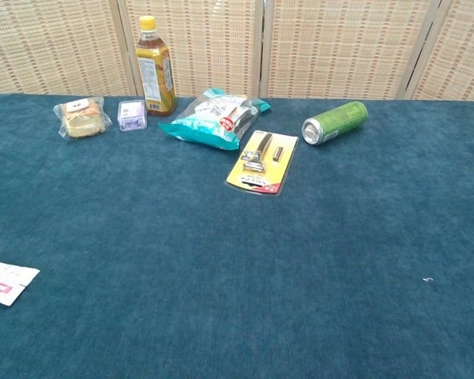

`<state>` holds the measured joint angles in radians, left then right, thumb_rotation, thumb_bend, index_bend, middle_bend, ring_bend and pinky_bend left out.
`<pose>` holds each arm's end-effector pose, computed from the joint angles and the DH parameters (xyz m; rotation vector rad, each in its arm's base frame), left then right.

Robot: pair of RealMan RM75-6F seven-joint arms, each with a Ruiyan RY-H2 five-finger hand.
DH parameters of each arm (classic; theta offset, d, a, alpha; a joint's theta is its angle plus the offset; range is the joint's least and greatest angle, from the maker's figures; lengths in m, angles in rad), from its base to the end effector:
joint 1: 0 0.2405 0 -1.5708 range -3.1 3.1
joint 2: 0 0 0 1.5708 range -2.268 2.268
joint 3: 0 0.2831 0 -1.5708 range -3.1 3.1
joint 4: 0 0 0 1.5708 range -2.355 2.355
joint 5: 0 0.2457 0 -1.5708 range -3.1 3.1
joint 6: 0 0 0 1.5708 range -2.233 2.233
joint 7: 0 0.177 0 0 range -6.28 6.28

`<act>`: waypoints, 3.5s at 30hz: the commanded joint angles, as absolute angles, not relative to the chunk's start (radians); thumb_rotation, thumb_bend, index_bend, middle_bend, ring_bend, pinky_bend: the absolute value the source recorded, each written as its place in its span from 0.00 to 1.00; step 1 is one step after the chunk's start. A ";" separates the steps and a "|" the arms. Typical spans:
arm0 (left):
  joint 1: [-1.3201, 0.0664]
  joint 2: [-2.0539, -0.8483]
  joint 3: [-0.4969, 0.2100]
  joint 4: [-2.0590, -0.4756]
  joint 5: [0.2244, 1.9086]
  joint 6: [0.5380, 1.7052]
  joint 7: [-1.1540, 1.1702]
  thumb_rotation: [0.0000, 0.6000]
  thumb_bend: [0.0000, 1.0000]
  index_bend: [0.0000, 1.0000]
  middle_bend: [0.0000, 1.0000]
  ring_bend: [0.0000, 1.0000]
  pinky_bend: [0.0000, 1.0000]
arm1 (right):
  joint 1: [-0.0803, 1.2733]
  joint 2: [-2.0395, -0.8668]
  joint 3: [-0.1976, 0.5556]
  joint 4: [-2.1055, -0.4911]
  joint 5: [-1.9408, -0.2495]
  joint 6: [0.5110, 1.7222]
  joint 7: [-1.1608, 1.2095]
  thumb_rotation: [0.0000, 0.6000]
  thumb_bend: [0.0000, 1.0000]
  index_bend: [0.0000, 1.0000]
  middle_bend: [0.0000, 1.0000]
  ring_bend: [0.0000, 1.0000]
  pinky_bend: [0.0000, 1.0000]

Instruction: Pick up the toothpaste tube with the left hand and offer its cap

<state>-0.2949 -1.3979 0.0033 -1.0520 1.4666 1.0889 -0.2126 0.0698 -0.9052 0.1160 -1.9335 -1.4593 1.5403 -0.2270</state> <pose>-0.4339 0.2939 0.0467 -1.6164 -1.0537 -0.6499 -0.2879 -0.2232 0.1988 1.3400 -0.7535 0.8662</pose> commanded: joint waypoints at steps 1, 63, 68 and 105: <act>-0.317 -1.404 -0.008 -1.062 1.470 1.081 -0.212 1.00 0.13 0.00 0.00 0.00 0.06 | 0.068 -0.907 0.116 -1.930 -1.457 1.541 -0.223 1.00 0.25 0.29 0.28 0.08 0.19; -0.618 -1.313 0.087 -1.525 1.628 0.886 -0.098 0.00 0.13 0.31 0.00 0.00 0.00 | 0.047 -0.906 0.109 -1.864 -1.454 1.540 -0.121 1.00 0.25 0.29 0.28 0.08 0.21; -0.609 -1.319 0.108 -1.512 1.639 0.900 -0.070 0.00 0.13 0.31 0.00 0.00 0.00 | 0.045 -0.906 0.107 -1.868 -1.456 1.541 -0.122 1.00 0.25 0.29 0.28 0.08 0.21; -0.541 -1.182 0.107 -1.465 1.561 0.990 0.053 0.00 0.13 0.32 0.00 0.00 0.00 | 0.043 -0.904 0.102 -1.900 -1.475 1.545 -0.138 1.00 0.25 0.29 0.28 0.08 0.21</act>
